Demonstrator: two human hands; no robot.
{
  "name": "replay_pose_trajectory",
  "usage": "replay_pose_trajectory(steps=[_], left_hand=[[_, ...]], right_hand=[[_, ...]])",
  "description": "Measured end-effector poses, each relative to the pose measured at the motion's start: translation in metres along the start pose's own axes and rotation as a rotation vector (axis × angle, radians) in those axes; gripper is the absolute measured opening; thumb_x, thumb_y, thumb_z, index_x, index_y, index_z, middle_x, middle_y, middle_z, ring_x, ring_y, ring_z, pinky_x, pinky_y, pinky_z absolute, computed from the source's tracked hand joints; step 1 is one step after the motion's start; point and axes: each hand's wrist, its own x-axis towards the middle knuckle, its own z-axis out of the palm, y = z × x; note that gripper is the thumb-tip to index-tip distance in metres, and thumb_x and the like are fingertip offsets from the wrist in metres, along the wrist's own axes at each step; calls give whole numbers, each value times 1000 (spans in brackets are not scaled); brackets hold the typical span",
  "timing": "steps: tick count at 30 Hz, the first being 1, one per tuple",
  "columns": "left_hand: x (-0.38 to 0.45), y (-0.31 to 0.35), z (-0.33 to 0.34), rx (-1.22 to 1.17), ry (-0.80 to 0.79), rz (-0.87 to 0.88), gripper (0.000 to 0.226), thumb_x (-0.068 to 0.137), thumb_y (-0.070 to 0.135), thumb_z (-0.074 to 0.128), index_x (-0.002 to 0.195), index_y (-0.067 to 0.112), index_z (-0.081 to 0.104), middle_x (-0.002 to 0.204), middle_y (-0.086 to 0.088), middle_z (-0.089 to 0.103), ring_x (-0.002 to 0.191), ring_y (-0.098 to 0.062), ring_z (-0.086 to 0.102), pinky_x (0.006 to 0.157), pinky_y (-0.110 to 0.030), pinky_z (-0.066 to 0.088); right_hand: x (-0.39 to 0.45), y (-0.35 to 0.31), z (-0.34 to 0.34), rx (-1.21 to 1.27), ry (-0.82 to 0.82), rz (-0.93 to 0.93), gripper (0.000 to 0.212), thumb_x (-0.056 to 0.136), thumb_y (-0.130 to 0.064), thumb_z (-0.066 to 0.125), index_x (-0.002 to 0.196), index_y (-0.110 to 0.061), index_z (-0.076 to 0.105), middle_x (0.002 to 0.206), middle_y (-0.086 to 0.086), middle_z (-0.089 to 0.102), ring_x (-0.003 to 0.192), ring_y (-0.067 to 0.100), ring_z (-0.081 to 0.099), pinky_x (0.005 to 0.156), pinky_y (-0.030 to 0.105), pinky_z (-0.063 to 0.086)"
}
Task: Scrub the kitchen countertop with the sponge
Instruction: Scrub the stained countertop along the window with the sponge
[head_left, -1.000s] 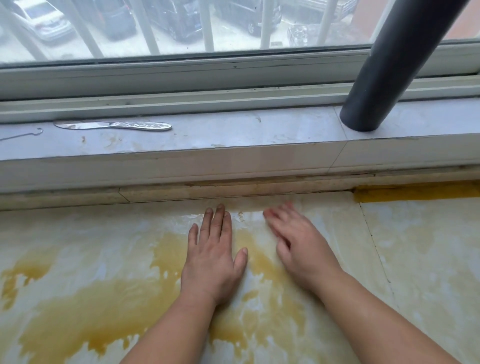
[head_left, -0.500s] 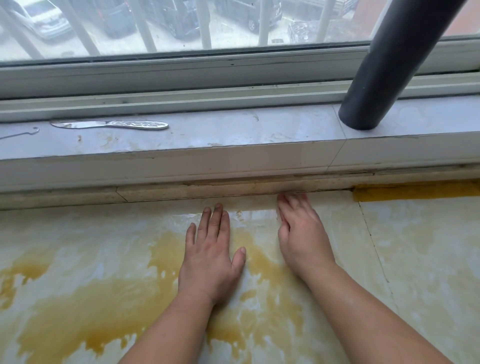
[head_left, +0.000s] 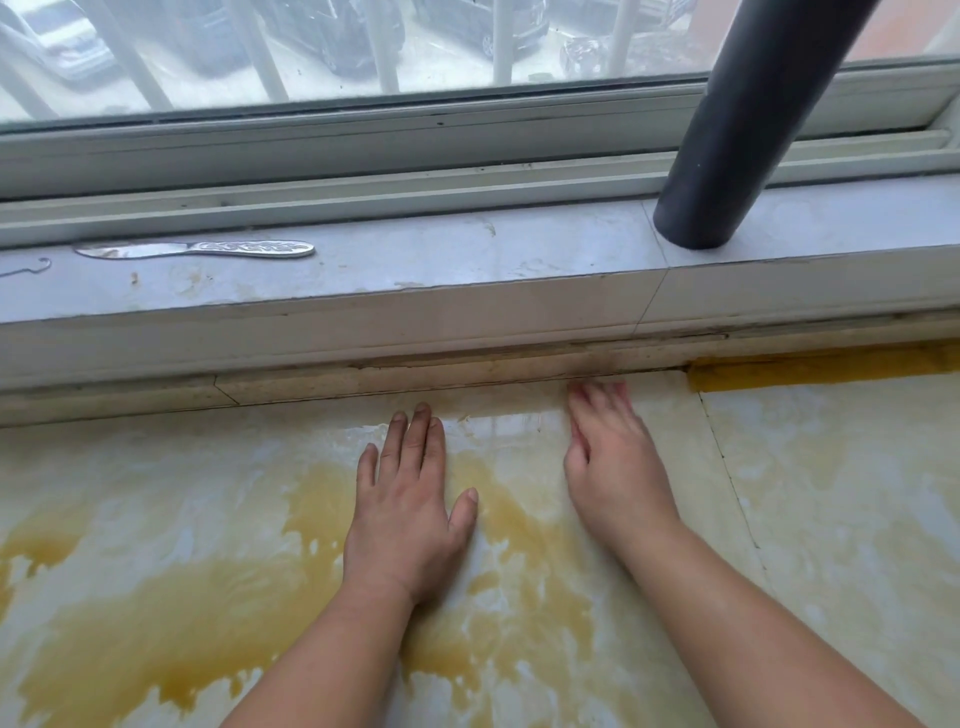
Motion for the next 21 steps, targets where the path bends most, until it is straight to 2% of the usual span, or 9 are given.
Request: replay_pose_trajectory(steps=[2,5,8,11,15,17,21], left_hand=[[0,1,0,-11,10,-1,91,90,65,5,167,17,-7,175,0,-18,159,-19,-21,129,-47,-5],[0,1,1,-8,10,0,91,90,65,6,167,17,-5,175,0,-17,160,-19,-19,129,-48,-4],[1,1,0,-11,10,-4,91,90,65,6,167,17,-4,175,0,-16,160,-19,-19,129,-48,-3],[0,0,1,-6,7,-7,92,89,65,5,167,18,-6,175,0,-17,159,-19,-20,128,-47,-5],[1,-1,0,-47,12,5,92,87,62,6,167,17,-5,175,0,-16,159,-17,-21,129,-46,-6],[0,-2,-1,-78,17,17,91,85,54,8,167,15,-1,175,-1,-14,159,-17,-20,129,-44,-9],[-1,-1,-3,-91,16,18,91,82,47,4,167,14,-3,175,-2,-15,159,-16,-22,128,-42,-13]], right_hand=[[-37,-1,11,19,7,-55,58,103,-17,41,160,-19,31,168,-5,26,158,16,3,127,32,11],[-76,-5,21,-21,-54,-129,60,102,-23,36,161,-21,27,169,-8,19,158,11,-5,128,36,12],[-38,-18,20,-3,-87,-146,60,101,-17,42,160,-18,30,168,-4,23,158,17,1,128,35,10],[-3,-41,21,-83,-102,-158,61,102,-20,38,161,-18,24,168,-3,21,158,21,4,126,36,10],[-60,-49,38,47,-122,-222,65,99,-23,37,162,-18,23,170,-6,15,158,16,-7,128,39,11],[-74,-47,44,59,-147,-264,65,98,-24,36,162,-19,26,170,-7,15,158,15,-6,128,40,12],[-11,-66,46,-12,-198,-346,65,99,-21,45,161,-17,28,168,-1,23,158,21,3,127,38,11]])
